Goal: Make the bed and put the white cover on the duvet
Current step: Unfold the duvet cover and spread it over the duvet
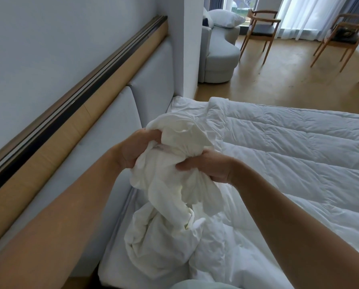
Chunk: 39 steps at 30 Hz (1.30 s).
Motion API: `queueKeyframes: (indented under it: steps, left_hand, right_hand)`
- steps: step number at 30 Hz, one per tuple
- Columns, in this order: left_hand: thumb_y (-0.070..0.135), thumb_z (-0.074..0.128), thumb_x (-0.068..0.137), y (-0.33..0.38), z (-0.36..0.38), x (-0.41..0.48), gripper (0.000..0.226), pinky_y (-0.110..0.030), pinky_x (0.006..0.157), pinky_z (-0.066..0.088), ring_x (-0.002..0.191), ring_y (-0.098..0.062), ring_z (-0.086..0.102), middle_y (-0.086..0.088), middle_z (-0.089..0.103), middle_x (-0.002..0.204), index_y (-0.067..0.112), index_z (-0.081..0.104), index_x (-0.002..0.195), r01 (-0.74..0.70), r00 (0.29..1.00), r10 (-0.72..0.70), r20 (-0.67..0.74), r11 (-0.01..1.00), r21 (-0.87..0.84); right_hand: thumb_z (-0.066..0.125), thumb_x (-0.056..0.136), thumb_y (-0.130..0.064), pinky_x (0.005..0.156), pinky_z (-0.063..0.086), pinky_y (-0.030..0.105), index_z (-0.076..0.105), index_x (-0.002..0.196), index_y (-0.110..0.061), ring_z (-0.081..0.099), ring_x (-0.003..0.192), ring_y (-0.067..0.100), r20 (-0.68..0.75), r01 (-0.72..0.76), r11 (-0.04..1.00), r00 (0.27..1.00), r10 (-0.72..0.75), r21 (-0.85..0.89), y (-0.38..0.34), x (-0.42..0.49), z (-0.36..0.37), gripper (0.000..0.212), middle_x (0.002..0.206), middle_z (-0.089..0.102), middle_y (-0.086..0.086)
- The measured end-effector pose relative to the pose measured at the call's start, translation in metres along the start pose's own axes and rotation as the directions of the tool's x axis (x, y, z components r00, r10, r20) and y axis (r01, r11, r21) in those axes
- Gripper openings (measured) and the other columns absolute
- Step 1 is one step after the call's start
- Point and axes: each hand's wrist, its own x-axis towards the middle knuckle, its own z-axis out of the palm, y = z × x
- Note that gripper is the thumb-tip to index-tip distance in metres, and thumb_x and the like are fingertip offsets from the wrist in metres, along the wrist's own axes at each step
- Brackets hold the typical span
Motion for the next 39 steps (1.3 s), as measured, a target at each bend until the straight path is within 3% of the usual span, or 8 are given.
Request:
queueKeyframes:
  steps: [3, 7, 15, 22, 26, 29, 35, 39]
  left_hand:
    - [0.032, 0.071, 0.064, -0.002, 0.002, 0.0, 0.06, -0.048, 0.091, 0.055, 0.101, -0.038, 0.068, -0.019, 0.071, 0.109, 0.007, 0.068, 0.118, -0.025, 1.0, 0.025, -0.007, 1.0, 0.016]
    - [0.016, 0.065, 0.08, -0.002, 0.017, -0.001, 0.015, -0.028, 0.063, 0.058, 0.074, -0.019, 0.07, 0.002, 0.074, 0.076, 0.012, 0.068, 0.094, -0.098, 0.995, 0.1, -0.027, 0.991, 0.091]
    - [0.025, 0.061, 0.081, 0.001, 0.01, -0.002, 0.024, -0.026, 0.066, 0.059, 0.079, -0.013, 0.072, 0.007, 0.076, 0.083, 0.019, 0.066, 0.103, -0.135, 0.991, 0.136, 0.001, 0.981, 0.139]
    - [0.03, 0.069, 0.077, -0.009, 0.005, 0.001, 0.031, -0.031, 0.067, 0.058, 0.083, -0.021, 0.072, 0.0, 0.076, 0.089, 0.015, 0.068, 0.104, -0.098, 0.995, 0.096, 0.021, 0.986, 0.135]
    - [0.03, 0.07, 0.073, -0.014, -0.002, -0.002, 0.044, -0.038, 0.077, 0.06, 0.09, -0.028, 0.071, -0.011, 0.074, 0.101, 0.01, 0.07, 0.111, 0.036, 0.999, -0.039, 0.036, 0.997, 0.073]
    - [0.029, 0.071, 0.066, -0.016, -0.009, -0.006, 0.049, -0.041, 0.09, 0.054, 0.1, -0.033, 0.066, -0.018, 0.07, 0.113, 0.009, 0.075, 0.11, 0.223, 0.949, -0.231, 0.214, 0.973, 0.062]
    - [0.013, 0.08, 0.05, -0.018, -0.017, -0.004, 0.079, -0.052, 0.09, 0.057, 0.105, -0.04, 0.068, -0.022, 0.069, 0.117, 0.004, 0.061, 0.126, 0.159, 0.943, -0.193, 0.27, 0.977, 0.144]
    - [0.006, 0.079, 0.044, -0.034, -0.015, -0.005, 0.07, -0.048, 0.086, 0.06, 0.101, -0.036, 0.069, -0.019, 0.071, 0.111, 0.002, 0.066, 0.113, 0.168, 0.942, -0.229, 0.244, 0.954, 0.247]
  right_hand:
    - [0.08, 0.084, -0.019, 0.097, 0.056, 0.047, 0.067, 0.119, -0.019, 0.07, 0.106, 0.025, 0.02, -0.018, 1.0, 1.0, 0.019, -0.016, 0.006, 0.004, 0.006, 0.037, 0.111, 0.074, 0.006]
    - [0.09, 0.07, -0.032, 0.097, 0.057, 0.046, 0.063, 0.121, -0.025, 0.068, 0.11, 0.024, 0.099, -0.217, 0.905, 0.958, 0.27, -0.365, 0.005, 0.002, 0.009, 0.058, 0.116, 0.072, 0.004]
    - [0.09, 0.057, -0.028, 0.102, 0.052, 0.054, 0.061, 0.129, -0.014, 0.067, 0.115, 0.032, 0.11, -0.167, 0.981, 0.978, 0.178, -0.101, 0.032, 0.019, 0.013, 0.078, 0.124, 0.07, 0.012]
    - [0.092, 0.064, -0.038, 0.097, 0.055, 0.052, 0.063, 0.124, -0.022, 0.069, 0.108, 0.03, 0.056, -0.25, 0.865, 0.951, 0.303, -0.434, 0.024, 0.024, 0.009, 0.069, 0.116, 0.072, 0.008]
    - [0.086, 0.068, -0.027, 0.095, 0.056, 0.049, 0.065, 0.125, -0.014, 0.068, 0.111, 0.03, 0.068, -0.102, 0.984, 0.991, 0.113, -0.145, 0.021, 0.029, -0.005, 0.062, 0.119, 0.071, 0.011]
    - [0.073, 0.074, -0.006, 0.084, 0.059, 0.042, 0.066, 0.12, -0.005, 0.069, 0.101, 0.029, 0.094, 0.046, 0.996, 0.994, -0.053, 0.078, 0.013, 0.031, -0.012, 0.047, 0.109, 0.071, 0.013]
    - [0.066, 0.078, -0.007, 0.078, 0.059, 0.041, 0.066, 0.114, -0.003, 0.07, 0.093, 0.029, 0.093, 0.112, 0.978, 0.987, -0.13, 0.176, 0.008, 0.039, -0.014, 0.036, 0.102, 0.071, 0.014]
    - [0.071, 0.074, -0.01, 0.077, 0.059, 0.042, 0.067, 0.116, -0.003, 0.07, 0.094, 0.031, -0.018, 0.079, 0.982, 0.997, -0.077, 0.172, 0.009, 0.037, -0.021, 0.042, 0.104, 0.071, 0.015]
